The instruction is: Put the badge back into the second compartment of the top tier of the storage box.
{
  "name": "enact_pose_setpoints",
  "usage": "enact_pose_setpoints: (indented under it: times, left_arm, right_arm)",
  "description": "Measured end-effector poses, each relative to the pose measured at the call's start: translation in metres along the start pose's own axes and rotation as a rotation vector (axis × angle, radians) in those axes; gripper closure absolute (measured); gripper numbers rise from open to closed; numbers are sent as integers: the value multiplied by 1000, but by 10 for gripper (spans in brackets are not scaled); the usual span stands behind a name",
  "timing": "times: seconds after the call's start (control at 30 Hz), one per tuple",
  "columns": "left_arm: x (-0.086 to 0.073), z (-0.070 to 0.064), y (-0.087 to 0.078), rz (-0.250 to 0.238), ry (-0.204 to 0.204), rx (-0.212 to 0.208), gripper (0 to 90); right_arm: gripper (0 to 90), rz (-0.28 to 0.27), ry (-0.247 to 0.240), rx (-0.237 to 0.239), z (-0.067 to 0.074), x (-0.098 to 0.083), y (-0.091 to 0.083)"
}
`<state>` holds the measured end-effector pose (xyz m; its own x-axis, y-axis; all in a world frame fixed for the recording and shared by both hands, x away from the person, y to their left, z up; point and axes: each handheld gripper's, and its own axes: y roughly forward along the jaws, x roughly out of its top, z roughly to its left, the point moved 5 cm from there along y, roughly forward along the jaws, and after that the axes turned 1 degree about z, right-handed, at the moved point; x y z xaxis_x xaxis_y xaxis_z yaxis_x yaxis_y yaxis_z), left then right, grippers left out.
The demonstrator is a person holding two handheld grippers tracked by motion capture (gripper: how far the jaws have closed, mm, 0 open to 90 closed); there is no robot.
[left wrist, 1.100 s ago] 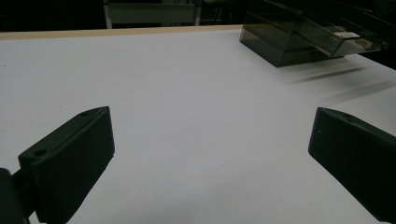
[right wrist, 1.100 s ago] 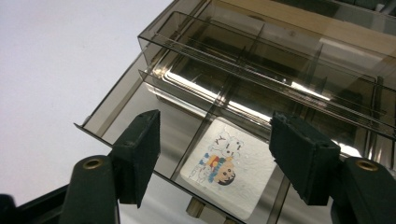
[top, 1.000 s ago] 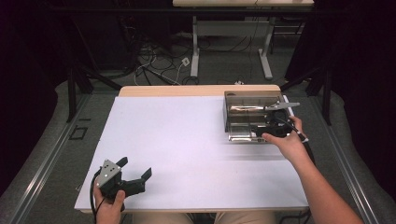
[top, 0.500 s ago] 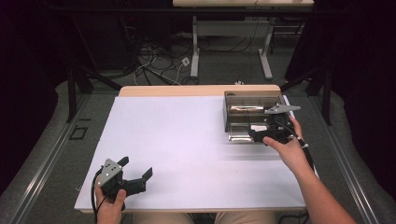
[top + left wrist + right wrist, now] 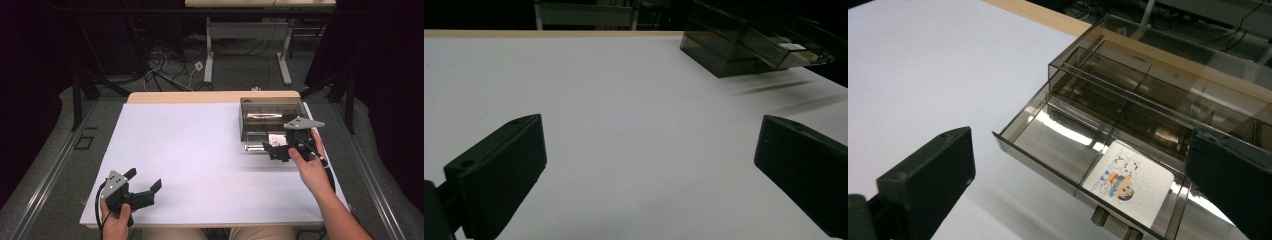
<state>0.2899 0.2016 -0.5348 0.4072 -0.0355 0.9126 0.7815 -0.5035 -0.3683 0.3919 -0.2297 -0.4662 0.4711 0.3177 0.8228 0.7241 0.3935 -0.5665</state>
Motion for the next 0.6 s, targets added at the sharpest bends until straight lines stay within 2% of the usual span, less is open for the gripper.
enact_pose_setpoints:
  times: [0.3,0.43,0.6]
  left_arm:
    - [0,-1,1,8,21,5,6]
    - [0,-1,0,6,19,8,6]
    - [0,-1,-1,5,22,12,7]
  right_arm:
    - [0,-71,-18,16,16,-5,-14]
    - [0,-74,-12,30,22,-12,-20]
    - [0,-84,-17,18,27,-23,-27]
